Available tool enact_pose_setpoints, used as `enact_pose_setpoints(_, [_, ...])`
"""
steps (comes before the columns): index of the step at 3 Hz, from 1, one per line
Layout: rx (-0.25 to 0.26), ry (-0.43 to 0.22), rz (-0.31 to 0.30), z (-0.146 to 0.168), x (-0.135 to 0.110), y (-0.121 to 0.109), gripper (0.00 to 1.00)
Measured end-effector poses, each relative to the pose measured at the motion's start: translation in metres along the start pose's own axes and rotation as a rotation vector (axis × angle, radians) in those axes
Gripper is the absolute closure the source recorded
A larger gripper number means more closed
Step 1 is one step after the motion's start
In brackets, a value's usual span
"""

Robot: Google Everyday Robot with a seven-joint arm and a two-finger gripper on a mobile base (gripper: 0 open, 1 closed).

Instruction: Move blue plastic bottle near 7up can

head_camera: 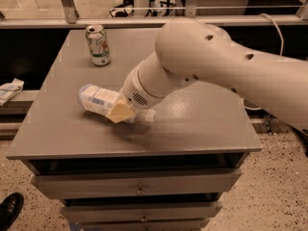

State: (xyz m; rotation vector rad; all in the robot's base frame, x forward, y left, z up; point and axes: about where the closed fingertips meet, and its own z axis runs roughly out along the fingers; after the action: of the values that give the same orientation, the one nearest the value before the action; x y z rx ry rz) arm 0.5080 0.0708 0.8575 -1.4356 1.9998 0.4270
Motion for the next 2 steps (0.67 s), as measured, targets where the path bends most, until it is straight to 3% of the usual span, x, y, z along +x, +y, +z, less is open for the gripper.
enact_pose_setpoints(1, [0.089, 0.033, -0.004, -0.0389, 0.0207, -0.0449, 1.00])
enact_pose_setpoints(2, [0.089, 0.033, -0.004, -0.0389, 0.0207, -0.0449, 1.00])
